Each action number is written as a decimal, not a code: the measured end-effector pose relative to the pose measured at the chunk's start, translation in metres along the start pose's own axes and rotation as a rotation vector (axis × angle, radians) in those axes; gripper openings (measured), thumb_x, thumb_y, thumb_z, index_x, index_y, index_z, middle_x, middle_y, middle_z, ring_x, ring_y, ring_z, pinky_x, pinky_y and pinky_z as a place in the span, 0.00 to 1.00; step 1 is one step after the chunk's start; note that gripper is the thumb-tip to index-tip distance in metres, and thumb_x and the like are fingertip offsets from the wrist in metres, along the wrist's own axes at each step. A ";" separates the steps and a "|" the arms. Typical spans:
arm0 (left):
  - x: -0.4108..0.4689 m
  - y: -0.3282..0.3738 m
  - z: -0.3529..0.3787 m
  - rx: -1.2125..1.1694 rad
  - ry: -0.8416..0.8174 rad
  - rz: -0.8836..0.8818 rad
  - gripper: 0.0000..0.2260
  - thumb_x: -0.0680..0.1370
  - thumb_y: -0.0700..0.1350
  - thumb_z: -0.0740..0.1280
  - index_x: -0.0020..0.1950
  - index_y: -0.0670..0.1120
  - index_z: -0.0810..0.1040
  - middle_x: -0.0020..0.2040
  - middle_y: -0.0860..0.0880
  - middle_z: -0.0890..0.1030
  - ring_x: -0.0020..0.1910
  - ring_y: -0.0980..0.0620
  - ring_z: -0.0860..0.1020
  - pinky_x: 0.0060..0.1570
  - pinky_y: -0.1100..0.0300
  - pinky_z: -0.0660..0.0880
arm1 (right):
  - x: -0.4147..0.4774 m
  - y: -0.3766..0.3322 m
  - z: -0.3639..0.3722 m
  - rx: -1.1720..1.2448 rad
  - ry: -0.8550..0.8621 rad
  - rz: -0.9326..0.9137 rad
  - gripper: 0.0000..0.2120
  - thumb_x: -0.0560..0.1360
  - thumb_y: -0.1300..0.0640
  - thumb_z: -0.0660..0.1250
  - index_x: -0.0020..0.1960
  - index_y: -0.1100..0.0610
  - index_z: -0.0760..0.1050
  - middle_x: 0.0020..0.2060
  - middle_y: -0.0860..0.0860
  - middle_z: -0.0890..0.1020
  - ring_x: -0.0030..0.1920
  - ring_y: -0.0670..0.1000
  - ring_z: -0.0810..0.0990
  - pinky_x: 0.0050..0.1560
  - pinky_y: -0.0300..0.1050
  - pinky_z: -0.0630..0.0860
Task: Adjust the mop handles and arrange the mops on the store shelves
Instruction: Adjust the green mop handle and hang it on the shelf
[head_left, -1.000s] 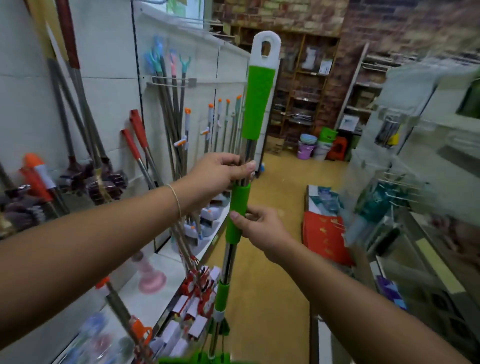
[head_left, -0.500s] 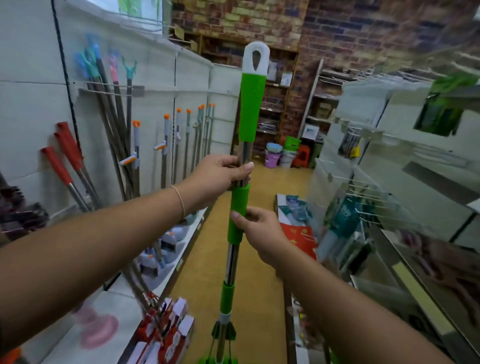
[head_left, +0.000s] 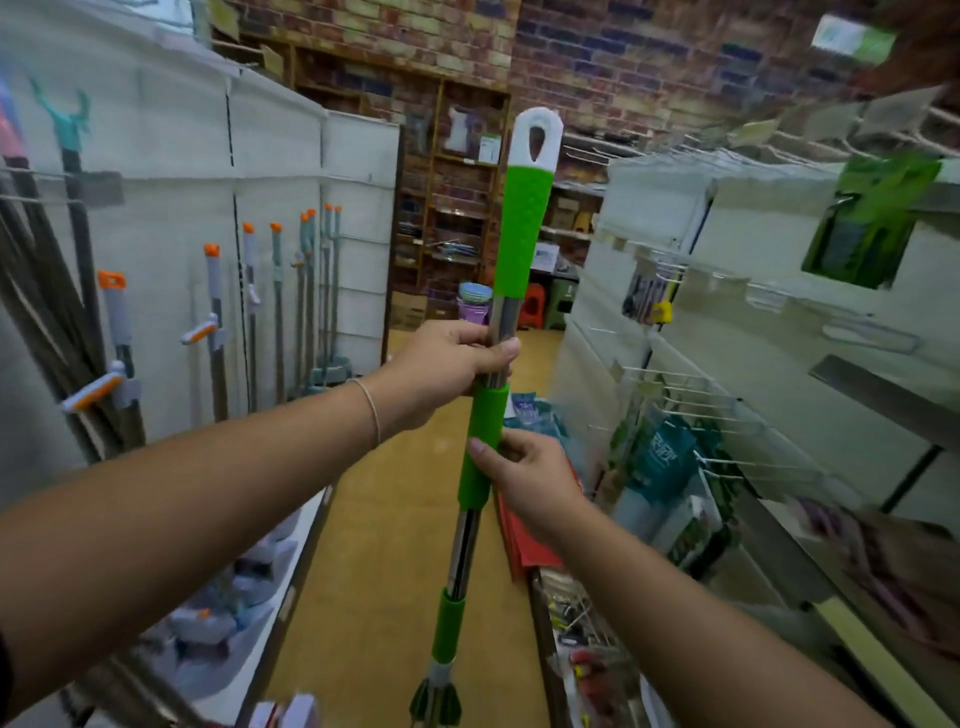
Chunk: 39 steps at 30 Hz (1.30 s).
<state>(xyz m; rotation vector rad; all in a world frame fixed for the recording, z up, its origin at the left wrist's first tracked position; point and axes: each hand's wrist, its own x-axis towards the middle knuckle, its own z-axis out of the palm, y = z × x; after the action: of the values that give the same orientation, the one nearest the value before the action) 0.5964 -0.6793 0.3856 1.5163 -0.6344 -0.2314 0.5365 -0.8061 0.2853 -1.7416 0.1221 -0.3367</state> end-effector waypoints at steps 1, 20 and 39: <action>0.011 -0.002 -0.002 -0.012 -0.008 0.003 0.02 0.77 0.44 0.70 0.48 0.48 0.81 0.46 0.43 0.84 0.46 0.50 0.84 0.41 0.62 0.80 | 0.011 0.002 0.000 0.010 0.010 -0.004 0.05 0.76 0.57 0.72 0.49 0.58 0.82 0.38 0.49 0.83 0.41 0.47 0.82 0.42 0.42 0.78; 0.228 -0.084 -0.022 0.017 0.009 -0.026 0.02 0.78 0.44 0.69 0.50 0.48 0.81 0.46 0.46 0.85 0.46 0.52 0.84 0.43 0.63 0.79 | 0.240 0.073 -0.027 0.028 0.009 0.033 0.07 0.75 0.57 0.73 0.51 0.58 0.82 0.42 0.52 0.85 0.47 0.52 0.83 0.52 0.51 0.81; 0.464 -0.120 0.005 0.098 0.063 -0.042 0.03 0.78 0.44 0.69 0.50 0.49 0.80 0.49 0.45 0.85 0.48 0.51 0.84 0.47 0.61 0.80 | 0.471 0.098 -0.121 0.033 -0.089 0.033 0.06 0.76 0.59 0.72 0.52 0.54 0.80 0.47 0.52 0.85 0.51 0.51 0.83 0.49 0.42 0.80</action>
<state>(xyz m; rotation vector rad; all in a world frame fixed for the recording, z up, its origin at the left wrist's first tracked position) 1.0035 -0.9332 0.3812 1.6263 -0.5717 -0.1858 0.9595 -1.0654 0.2830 -1.7166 0.0804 -0.2356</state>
